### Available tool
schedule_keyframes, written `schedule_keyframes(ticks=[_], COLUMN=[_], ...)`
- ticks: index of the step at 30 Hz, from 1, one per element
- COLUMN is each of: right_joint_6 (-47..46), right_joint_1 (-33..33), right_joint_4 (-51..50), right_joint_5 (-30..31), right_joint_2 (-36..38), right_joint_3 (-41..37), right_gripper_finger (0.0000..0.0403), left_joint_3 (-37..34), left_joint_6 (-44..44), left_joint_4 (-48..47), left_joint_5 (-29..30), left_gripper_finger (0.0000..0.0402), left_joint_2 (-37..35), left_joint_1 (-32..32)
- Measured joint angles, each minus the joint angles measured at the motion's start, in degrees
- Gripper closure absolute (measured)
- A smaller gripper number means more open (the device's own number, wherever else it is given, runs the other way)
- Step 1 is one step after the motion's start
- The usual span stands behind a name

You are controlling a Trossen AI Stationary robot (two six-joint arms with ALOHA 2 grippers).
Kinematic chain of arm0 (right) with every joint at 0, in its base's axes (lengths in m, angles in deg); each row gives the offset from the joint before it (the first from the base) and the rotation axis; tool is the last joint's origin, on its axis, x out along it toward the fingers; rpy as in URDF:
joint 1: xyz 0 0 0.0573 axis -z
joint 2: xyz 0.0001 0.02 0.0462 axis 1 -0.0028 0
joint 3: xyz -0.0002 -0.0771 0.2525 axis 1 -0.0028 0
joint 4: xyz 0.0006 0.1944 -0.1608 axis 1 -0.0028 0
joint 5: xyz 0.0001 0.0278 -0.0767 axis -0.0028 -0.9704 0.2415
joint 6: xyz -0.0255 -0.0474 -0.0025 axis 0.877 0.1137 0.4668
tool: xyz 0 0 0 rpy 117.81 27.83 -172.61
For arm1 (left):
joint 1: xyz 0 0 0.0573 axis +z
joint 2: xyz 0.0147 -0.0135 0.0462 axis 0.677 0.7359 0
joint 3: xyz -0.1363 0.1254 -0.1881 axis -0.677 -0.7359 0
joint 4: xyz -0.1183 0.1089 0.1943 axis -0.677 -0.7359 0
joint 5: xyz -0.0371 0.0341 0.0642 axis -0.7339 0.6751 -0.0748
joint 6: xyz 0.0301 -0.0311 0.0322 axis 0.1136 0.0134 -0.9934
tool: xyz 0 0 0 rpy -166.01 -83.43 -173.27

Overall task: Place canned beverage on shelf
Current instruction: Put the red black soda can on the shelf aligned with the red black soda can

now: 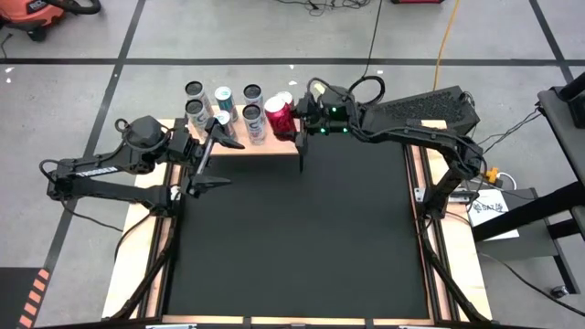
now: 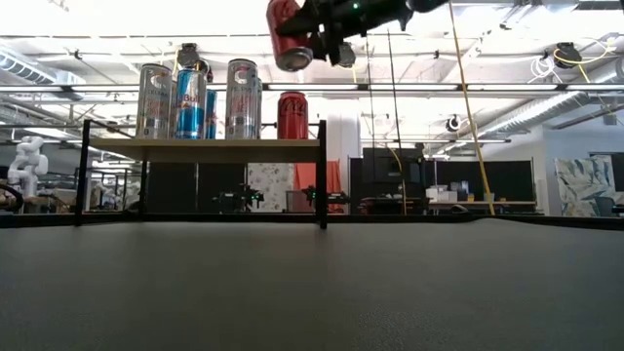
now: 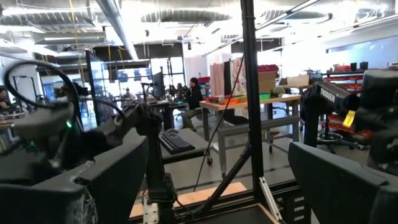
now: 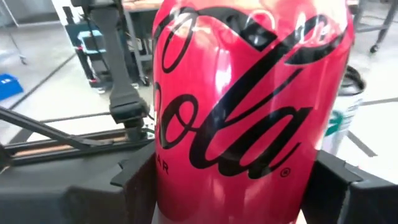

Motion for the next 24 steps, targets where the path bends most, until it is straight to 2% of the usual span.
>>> schedule_keyframes(ticks=[12,20,24], right_joint_6=[-1.1,-2.5,-2.9], right_joint_1=[0.3,2.1,2.8], right_joint_4=[18.5,36.5,39.1], right_joint_5=[0.0,0.1,-0.6], right_joint_2=[0.2,0.2,0.2], right_joint_3=[-13.7,-24.4,-27.1], right_gripper_finger=[0.0135,0.0134,0.0134], left_joint_3=[0.0,0.0,0.0], left_joint_6=[0.0,0.0,0.0], left_joint_4=[-0.2,-0.2,-0.2], left_joint_5=[0.0,0.0,0.0], left_gripper_finger=[0.0013,0.0013,0.0013], left_joint_2=[0.0,0.0,0.0], left_joint_1=[0.0,0.0,0.0])
